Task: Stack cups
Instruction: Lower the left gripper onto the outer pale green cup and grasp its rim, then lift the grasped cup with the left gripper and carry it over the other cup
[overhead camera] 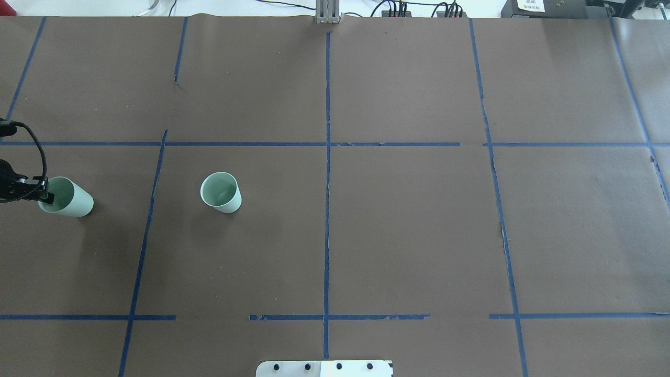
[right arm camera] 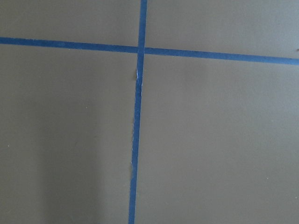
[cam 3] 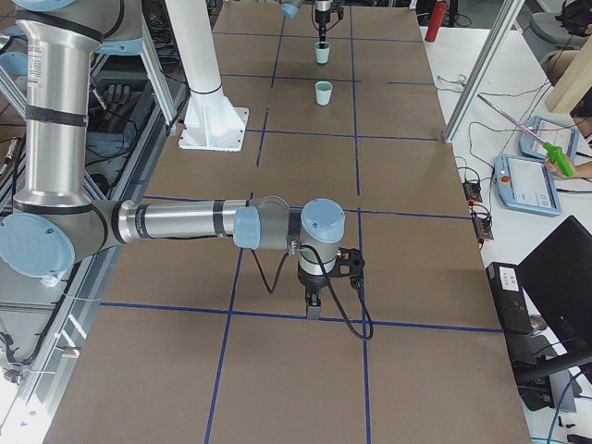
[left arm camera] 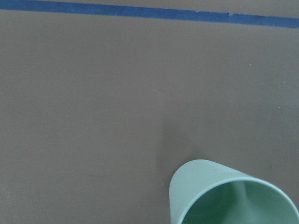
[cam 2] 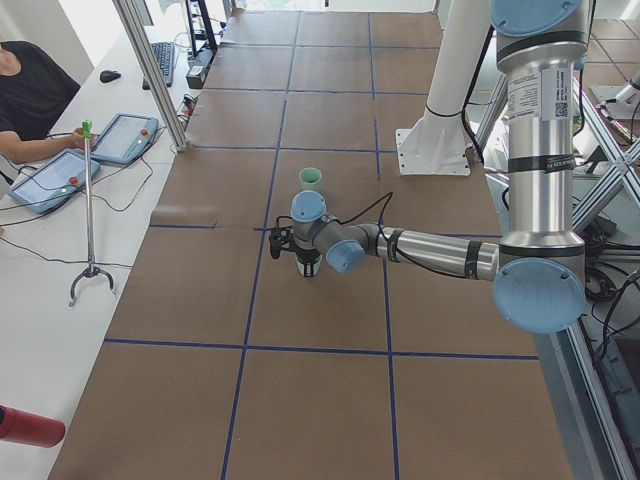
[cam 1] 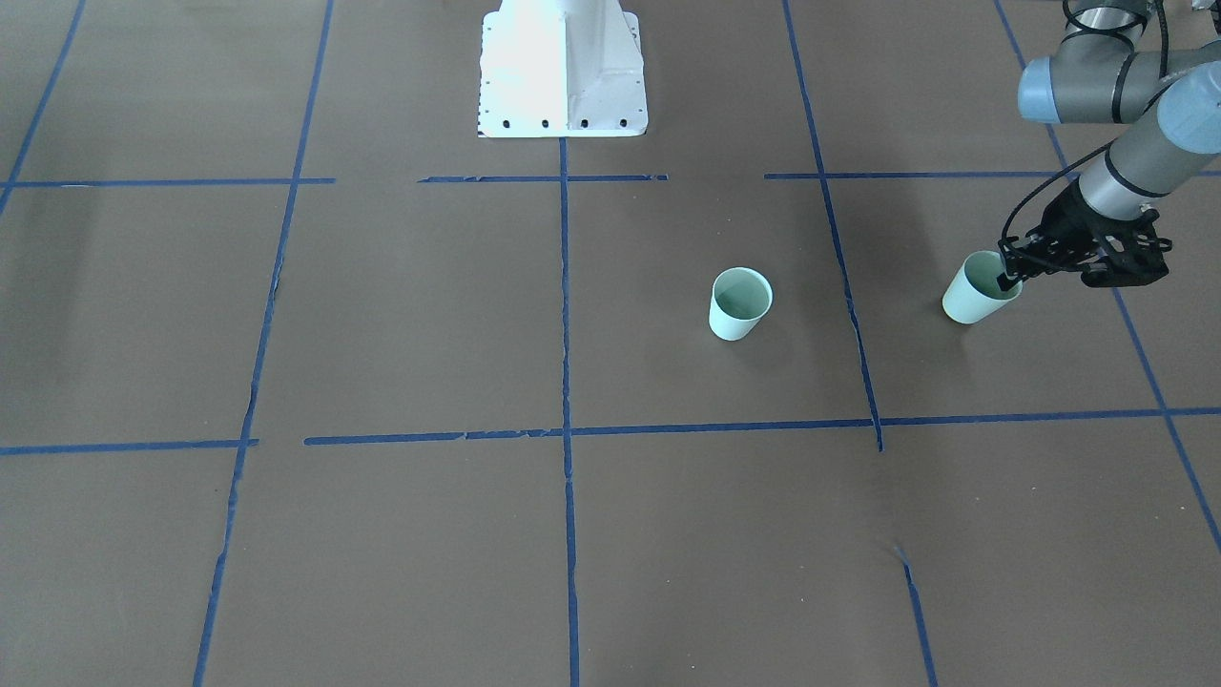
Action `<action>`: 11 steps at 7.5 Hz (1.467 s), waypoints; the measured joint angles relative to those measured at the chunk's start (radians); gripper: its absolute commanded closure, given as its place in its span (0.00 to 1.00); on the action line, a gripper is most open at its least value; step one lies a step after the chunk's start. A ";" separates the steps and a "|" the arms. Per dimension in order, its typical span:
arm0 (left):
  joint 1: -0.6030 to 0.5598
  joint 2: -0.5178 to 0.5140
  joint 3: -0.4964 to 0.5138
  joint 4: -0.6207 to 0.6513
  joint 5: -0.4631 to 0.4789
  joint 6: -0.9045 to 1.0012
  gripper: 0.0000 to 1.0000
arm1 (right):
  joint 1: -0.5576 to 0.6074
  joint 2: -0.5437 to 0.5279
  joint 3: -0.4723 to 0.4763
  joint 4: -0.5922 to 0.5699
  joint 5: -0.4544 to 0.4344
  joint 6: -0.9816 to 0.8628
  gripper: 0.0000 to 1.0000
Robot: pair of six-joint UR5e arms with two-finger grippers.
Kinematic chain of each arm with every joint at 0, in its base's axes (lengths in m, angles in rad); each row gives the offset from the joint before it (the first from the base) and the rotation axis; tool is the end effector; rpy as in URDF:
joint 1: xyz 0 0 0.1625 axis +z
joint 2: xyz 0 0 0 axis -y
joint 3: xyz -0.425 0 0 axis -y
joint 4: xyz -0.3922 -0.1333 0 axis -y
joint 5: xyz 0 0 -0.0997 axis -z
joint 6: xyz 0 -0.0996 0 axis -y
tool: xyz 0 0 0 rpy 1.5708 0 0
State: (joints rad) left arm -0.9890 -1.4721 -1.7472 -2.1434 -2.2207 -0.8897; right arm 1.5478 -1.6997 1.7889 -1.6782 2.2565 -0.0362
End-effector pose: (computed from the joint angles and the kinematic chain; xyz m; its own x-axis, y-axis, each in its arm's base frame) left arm 0.2008 -0.4382 0.5577 0.6318 -0.0484 -0.7736 0.0850 0.9964 0.0071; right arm 0.0602 -0.4358 0.6279 0.7727 -0.0424 0.6334 0.0510 0.9987 0.0047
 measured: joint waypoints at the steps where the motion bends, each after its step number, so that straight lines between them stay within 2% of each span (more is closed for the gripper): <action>1: -0.018 0.005 -0.064 0.050 -0.019 0.005 1.00 | 0.000 0.000 0.001 0.000 0.000 0.000 0.00; 2: -0.047 0.002 -0.150 0.164 -0.045 0.031 1.00 | 0.000 0.000 0.001 -0.001 0.000 0.000 0.00; 4: -0.126 -0.064 -0.307 0.510 -0.062 0.129 1.00 | 0.000 0.000 0.000 -0.001 0.000 -0.001 0.00; 6: -0.159 -0.264 -0.355 0.841 -0.065 0.141 1.00 | 0.000 0.000 0.000 0.000 0.000 -0.001 0.00; 7: -0.132 -0.350 -0.359 0.929 -0.069 0.083 1.00 | 0.000 0.000 0.000 0.000 0.000 -0.001 0.00; 9: -0.006 -0.463 -0.345 0.964 -0.072 -0.106 1.00 | 0.000 0.000 0.000 -0.001 0.000 -0.001 0.00; 11: 0.102 -0.511 -0.286 0.852 -0.069 -0.266 1.00 | 0.000 0.000 0.000 -0.001 0.000 -0.001 0.00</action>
State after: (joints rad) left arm -0.8872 -1.9826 -2.0331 -1.2917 -2.2896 -1.1561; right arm 1.5478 -1.6997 1.7886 -1.6796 2.2565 -0.0369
